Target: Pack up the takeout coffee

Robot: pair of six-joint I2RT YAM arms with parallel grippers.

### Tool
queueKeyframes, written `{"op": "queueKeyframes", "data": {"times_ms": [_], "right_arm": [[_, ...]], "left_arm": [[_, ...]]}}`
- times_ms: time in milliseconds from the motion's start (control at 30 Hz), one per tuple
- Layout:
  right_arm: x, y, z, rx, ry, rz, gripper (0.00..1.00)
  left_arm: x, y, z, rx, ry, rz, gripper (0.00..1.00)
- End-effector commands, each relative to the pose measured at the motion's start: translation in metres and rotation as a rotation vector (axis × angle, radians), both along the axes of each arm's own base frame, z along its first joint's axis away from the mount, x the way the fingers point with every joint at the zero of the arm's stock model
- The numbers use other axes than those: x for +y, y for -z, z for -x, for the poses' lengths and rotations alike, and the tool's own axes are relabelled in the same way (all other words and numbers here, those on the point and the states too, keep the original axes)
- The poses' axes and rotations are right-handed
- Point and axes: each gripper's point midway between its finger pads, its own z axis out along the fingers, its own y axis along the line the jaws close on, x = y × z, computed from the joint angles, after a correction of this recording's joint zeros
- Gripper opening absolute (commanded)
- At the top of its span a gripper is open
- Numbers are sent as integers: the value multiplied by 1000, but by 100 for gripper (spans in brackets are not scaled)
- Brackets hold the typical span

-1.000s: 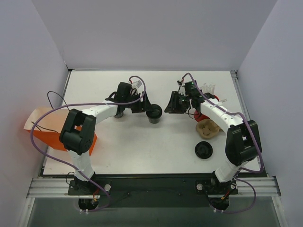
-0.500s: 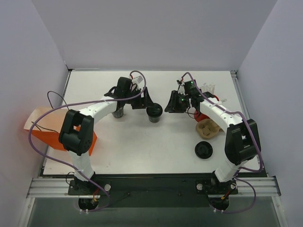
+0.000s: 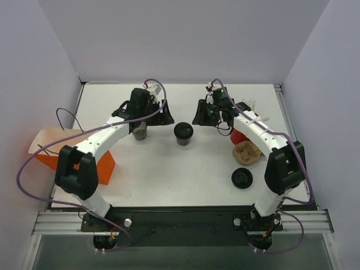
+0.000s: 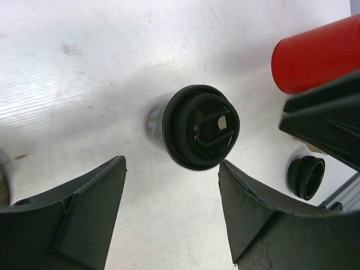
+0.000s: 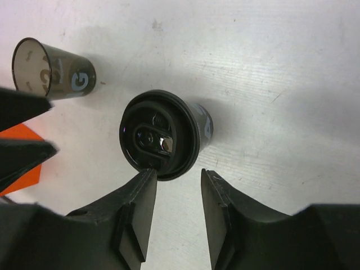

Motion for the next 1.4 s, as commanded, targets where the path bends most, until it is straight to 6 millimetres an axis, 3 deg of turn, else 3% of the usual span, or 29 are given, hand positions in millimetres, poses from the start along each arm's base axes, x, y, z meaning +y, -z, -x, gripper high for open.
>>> {"op": "queueKeyframes", "data": {"times_ms": [0, 133, 167, 200, 267, 367, 400, 433, 467, 633, 667, 800, 1133, 1233, 1367], "right_arm": [[5, -5, -5, -33, 22, 125, 40], [2, 1, -11, -43, 56, 223, 42], [3, 3, -12, -37, 53, 230, 42], [5, 9, -11, -18, 46, 234, 42], [10, 12, -11, -9, 33, 234, 42], [11, 21, -11, 13, 43, 275, 41], [11, 28, -9, 32, 41, 299, 40], [11, 30, -10, 30, 44, 306, 40], [12, 32, -11, 34, 45, 308, 39], [23, 45, -8, 57, 25, 318, 25], [22, 44, -8, 53, 31, 324, 17], [24, 35, -8, 31, 29, 322, 0], [3, 0, -28, -42, 71, 423, 0], [-22, -6, -46, -43, 123, 457, 0], [-57, -1, -72, -4, 186, 477, 0]], "left_arm": [[39, -50, 16, -170, -77, -95, 76], [59, -61, 50, -231, -68, -122, 76], [65, -73, 59, -270, -62, -126, 76], [70, -63, 67, -256, -53, -141, 76], [76, -67, 84, -285, -28, -147, 76], [88, -46, 101, -268, -14, -200, 76], [93, -47, 106, -283, -22, -207, 76], [98, -33, 111, -262, -20, -224, 76], [100, -34, 115, -280, -18, -226, 76], [105, -33, 120, -301, -12, -249, 76], [105, -33, 120, -304, -8, -250, 76], [104, -34, 123, -309, 1, -259, 76], [111, -41, 125, -343, -18, -273, 76], [109, -42, 126, -344, -11, -267, 76], [109, -42, 128, -349, -9, -270, 76]]}}
